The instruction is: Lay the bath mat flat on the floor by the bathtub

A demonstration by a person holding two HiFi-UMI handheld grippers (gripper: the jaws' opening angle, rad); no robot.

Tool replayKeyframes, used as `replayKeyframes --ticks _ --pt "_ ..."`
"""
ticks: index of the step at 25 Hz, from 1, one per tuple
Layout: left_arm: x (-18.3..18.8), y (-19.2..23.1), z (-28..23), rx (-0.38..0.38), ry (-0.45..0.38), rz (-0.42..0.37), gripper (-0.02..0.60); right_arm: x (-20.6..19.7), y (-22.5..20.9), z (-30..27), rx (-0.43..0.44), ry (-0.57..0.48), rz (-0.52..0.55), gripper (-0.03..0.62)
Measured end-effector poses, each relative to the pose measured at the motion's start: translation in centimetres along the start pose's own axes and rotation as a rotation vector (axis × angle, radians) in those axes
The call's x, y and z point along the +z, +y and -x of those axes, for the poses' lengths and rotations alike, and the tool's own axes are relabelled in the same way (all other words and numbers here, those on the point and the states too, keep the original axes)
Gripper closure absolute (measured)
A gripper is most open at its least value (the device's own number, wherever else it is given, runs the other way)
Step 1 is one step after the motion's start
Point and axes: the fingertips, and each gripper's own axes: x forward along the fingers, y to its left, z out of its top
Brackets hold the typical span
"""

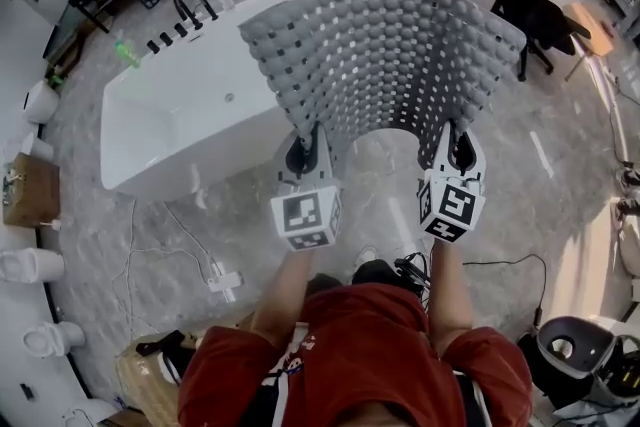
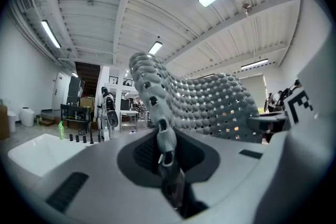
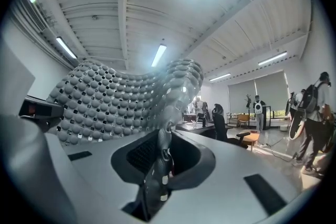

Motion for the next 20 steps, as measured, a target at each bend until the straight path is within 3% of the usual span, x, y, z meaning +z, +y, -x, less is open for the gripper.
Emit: replayKeyframes --ticks 10,20 --pt "-2.0 -2.2 -1.8 0.026 0.046 0.001 0.532 -2.3 -2.5 -2.0 0.027 0.042 -0.003 0.528" --pt "-7.4 -1.4 -3.2 0.022 0.152 0.020 0.532 -7.2 -1.7 -3.3 0.029 0.144 0.013 0.525"
